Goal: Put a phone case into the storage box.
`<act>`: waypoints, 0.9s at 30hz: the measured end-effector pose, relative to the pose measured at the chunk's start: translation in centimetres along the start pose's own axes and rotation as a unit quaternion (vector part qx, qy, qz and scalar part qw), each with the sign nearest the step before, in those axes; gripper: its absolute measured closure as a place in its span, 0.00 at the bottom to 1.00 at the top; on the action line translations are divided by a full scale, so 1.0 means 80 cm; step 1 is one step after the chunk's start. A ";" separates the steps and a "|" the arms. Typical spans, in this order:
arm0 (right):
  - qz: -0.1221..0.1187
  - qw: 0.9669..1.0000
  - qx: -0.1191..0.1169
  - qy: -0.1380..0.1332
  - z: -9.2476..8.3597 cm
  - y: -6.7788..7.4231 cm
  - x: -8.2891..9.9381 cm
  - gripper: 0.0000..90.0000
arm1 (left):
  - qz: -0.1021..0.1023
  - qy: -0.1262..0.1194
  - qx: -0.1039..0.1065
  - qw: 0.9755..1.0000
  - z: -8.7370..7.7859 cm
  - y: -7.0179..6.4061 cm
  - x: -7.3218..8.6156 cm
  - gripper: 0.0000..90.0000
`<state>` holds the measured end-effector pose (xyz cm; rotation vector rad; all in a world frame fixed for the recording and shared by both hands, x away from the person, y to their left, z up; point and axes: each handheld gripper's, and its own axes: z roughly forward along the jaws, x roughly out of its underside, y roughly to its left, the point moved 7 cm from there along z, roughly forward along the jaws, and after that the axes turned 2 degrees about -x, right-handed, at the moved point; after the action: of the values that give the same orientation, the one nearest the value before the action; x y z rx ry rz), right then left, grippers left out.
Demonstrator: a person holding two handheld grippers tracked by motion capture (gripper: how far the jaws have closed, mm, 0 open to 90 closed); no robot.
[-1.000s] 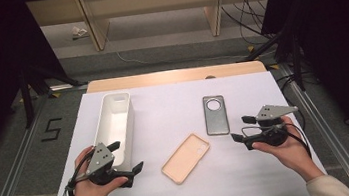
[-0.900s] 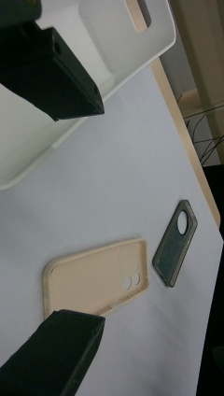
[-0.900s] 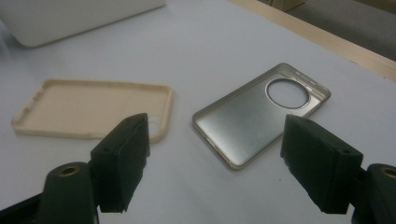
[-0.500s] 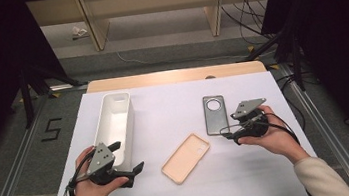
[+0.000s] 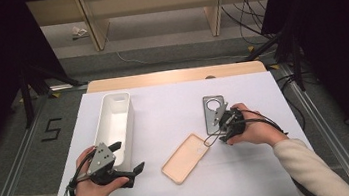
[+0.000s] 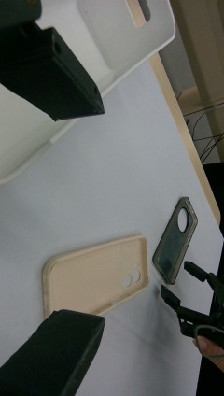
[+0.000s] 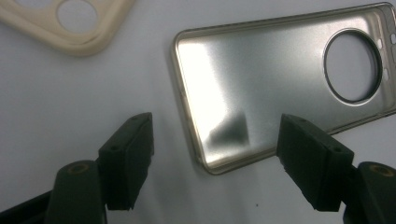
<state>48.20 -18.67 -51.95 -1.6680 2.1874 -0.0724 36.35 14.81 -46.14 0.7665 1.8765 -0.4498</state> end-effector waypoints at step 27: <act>-0.082 0.993 0.000 0.087 0.014 -0.013 -0.029 0.35 | -0.002 -0.001 0.005 1.000 0.001 -0.002 0.000 0.01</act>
<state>50.00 -16.61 -52.08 -1.9019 2.1656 -0.2723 36.32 14.67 -46.19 0.7695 1.8761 -0.4612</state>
